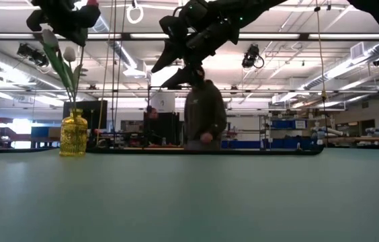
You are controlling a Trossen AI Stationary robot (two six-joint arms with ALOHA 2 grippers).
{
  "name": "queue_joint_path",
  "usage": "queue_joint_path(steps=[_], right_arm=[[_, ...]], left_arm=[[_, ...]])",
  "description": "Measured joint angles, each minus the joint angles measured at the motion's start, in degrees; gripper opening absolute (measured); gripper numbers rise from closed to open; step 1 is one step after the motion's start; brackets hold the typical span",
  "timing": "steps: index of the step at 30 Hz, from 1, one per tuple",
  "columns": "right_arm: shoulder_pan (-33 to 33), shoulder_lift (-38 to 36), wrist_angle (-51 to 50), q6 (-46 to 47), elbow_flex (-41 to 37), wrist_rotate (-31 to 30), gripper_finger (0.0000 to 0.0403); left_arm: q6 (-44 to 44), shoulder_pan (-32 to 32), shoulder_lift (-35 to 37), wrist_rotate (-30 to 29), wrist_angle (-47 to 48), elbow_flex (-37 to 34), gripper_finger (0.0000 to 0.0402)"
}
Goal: Sort flowers into vase by color
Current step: Put the red tulip in the yellow vase
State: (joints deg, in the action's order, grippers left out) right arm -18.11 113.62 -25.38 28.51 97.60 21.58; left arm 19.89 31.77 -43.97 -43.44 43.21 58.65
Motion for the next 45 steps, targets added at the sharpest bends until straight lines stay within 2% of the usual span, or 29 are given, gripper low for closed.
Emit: queue_joint_path(steps=[25,45], right_arm=[[0.0,0.0,0.1,-1.7,0.0,0.1,0.022],[-0.1,0.0,0.7,-1.7,0.0,0.0,0.022]], left_arm=[[6.9,0.0,-1.9,-6.6,1.6,0.0,0.0002],[10.8,0.0,-2.5,-6.6,-0.5,-3.8,0.0002]])
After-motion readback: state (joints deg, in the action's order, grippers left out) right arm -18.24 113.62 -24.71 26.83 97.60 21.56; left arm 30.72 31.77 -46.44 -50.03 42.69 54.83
